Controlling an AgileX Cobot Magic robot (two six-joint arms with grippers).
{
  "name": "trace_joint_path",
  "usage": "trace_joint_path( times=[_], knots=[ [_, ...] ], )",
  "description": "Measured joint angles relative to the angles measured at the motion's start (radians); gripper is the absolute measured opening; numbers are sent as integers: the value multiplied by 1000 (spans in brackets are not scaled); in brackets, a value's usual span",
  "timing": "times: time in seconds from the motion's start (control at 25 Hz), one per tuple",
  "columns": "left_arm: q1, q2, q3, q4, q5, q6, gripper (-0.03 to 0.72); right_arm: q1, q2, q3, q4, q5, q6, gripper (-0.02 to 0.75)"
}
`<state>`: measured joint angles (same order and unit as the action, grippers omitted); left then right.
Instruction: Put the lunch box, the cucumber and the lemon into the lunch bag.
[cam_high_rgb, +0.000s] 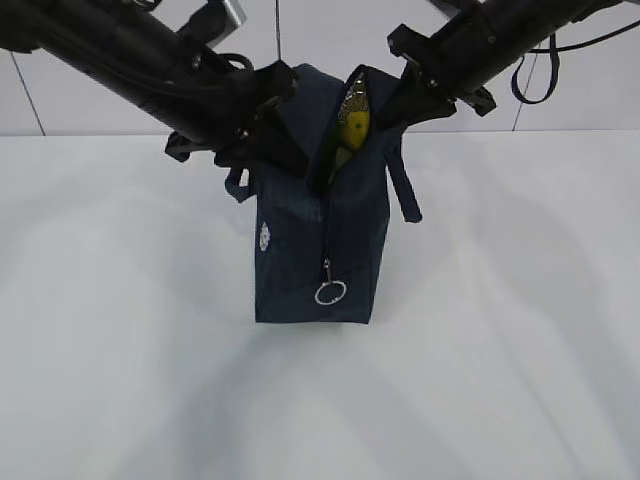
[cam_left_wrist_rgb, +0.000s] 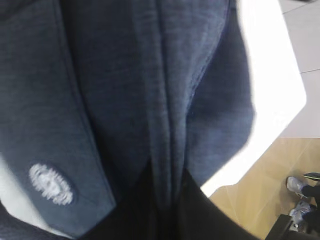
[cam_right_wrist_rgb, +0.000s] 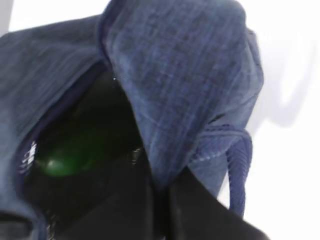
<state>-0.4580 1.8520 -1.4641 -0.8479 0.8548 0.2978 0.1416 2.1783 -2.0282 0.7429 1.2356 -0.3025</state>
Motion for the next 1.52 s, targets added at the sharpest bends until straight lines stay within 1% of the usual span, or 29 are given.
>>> trace_joint_path(
  times=[0.2,0.32,0.44,0.52,0.6,0.68,0.76,0.8,0.84,0.92,1.08,1.2,1.52],
  knots=[
    [0,78,0,-19,-18,0,3,17,0,0,-76,10,14,15],
    [0,87,0,-24,-23,0,7,30,0,0,-95,12,16,14],
    [0,87,0,-24,-32,0,46,42,0,0,-102,12,16,20],
    [0,87,0,-28,-32,0,115,43,0,0,-103,12,16,39],
    [0,87,0,-34,-32,0,204,43,0,0,-103,9,16,79],
    [0,87,0,-39,-32,0,300,43,0,-1,-99,4,16,148],
    [0,87,0,-43,-34,0,357,43,0,-1,-97,4,16,223],
    [0,87,0,-43,-34,0,372,43,0,-2,-97,4,16,260],
    [0,87,0,-43,-34,0,382,43,0,-2,-92,4,16,290],
    [0,87,0,-45,-34,0,391,43,0,-2,-90,4,16,318],
    [0,76,0,-35,-34,0,393,41,-14,-2,-89,4,16,334],
    [0,32,0,15,-38,0,393,34,-38,-25,-88,4,10,335],
    [0,-127,0,160,-60,0,393,23,-147,-200,-90,6,18,335]
  ],
)
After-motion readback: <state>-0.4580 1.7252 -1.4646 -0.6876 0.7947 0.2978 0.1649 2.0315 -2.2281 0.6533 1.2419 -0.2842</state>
